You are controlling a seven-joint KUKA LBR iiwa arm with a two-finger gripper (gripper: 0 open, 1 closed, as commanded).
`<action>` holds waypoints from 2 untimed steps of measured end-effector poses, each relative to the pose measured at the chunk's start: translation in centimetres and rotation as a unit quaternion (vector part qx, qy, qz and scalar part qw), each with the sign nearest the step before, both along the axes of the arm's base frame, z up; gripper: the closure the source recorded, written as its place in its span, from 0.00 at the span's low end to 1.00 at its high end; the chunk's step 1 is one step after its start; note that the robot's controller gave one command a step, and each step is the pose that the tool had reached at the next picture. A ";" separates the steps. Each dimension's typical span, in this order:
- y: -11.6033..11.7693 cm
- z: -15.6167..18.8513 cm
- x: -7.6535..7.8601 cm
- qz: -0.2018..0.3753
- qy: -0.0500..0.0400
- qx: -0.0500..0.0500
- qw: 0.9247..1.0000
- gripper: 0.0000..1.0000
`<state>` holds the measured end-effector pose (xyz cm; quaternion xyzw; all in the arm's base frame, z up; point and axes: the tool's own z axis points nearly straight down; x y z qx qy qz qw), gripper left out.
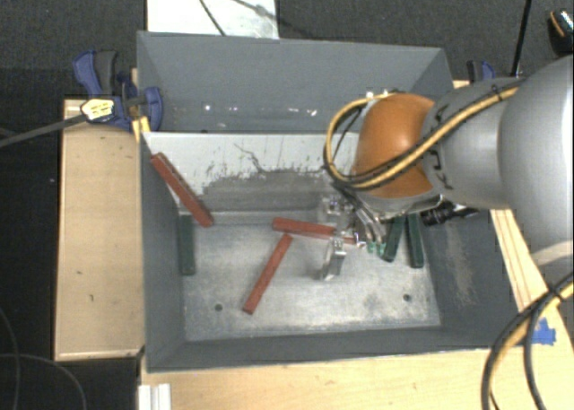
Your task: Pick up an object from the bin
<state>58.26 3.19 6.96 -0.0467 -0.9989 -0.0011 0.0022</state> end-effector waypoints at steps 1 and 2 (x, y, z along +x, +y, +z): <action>-0.2 0.1 0.1 -0.001 -0.001 -0.001 1.000 1.00; -0.2 14.0 -0.7 -0.059 -0.007 -0.001 0.998 1.00</action>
Offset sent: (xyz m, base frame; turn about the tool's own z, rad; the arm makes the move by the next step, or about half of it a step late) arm 0.0000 0.0000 0.0000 0.0000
